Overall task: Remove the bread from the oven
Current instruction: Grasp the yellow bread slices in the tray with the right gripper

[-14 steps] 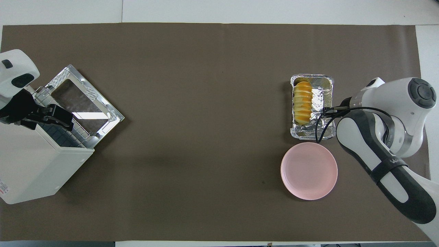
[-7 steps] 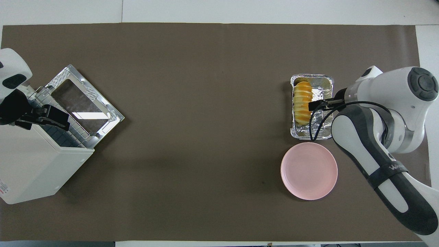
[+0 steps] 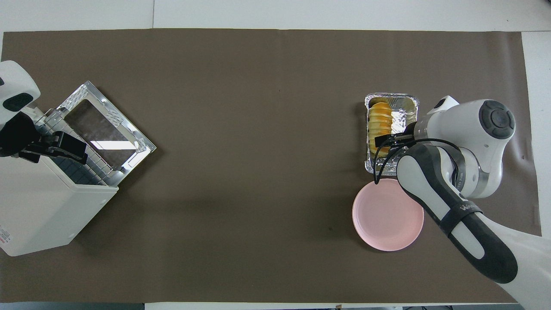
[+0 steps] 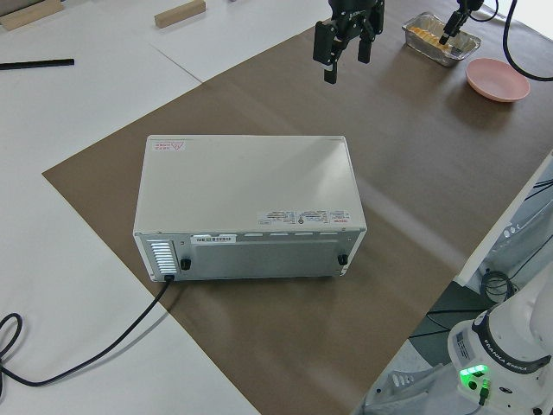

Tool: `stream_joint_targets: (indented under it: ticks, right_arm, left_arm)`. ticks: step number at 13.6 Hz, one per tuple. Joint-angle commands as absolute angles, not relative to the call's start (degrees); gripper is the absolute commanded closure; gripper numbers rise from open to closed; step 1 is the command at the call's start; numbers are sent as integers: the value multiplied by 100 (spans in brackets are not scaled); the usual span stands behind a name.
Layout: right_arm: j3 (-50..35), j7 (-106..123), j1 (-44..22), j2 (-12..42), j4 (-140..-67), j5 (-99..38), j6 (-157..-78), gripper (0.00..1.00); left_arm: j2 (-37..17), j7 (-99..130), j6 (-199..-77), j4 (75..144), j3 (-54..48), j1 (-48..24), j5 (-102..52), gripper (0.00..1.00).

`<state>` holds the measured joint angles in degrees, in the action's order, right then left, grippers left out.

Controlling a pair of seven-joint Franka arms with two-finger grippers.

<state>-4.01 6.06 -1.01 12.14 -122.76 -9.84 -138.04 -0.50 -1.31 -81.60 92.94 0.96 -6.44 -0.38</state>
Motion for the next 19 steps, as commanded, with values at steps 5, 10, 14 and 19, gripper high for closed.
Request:
stream_joint_targets:
  ticks: [5,10,14,19]
  right_arm:
    - [-439,545,-79,1257,-12358,-1055,-13878,87]
    - [-448,484,-79,1195,-11999,-1072,-13371,100]
    - [-439,10,-70,1046,-11059,-1072,-11922,100]
    - [-439,-246,-70,12,-11265,-1072,-10417,100]
  left_arm:
    - [44,-176,-8244,9378,88,-615,-9,0]
    - [44,-176,-8244,9378,88,-615,-9,0]
    - [44,-176,-8244,9378,88,-615,-9,0]
    - [44,-176,-8244,9378,88,-615,-9,0]
